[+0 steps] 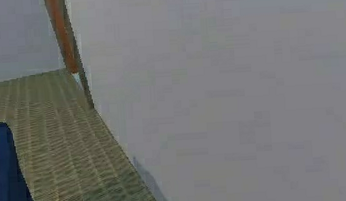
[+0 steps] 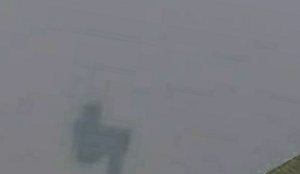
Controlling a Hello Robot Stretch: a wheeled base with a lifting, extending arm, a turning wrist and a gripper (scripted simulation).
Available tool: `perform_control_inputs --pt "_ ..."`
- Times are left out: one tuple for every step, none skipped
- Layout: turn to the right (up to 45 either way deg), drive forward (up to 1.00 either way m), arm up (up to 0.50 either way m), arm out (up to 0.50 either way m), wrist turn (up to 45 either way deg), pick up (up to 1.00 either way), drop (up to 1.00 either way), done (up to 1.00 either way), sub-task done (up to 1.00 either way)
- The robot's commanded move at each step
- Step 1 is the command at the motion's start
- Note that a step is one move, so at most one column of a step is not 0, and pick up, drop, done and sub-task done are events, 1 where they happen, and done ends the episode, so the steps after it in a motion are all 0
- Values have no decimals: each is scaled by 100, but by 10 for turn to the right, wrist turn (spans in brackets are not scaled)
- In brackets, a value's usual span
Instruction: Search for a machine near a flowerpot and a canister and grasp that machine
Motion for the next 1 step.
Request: perform_control_inputs --pt "-270 0 0 0 0 0 0 0 0"
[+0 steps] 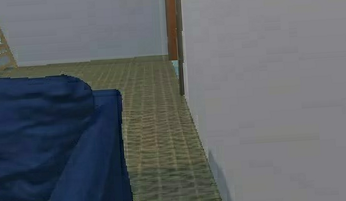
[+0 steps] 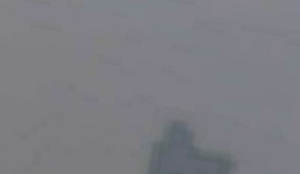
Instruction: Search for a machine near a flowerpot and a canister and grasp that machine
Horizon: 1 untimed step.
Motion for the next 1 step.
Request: perform_control_inputs --pt "0 100 0 0 0 0 0 0 0"
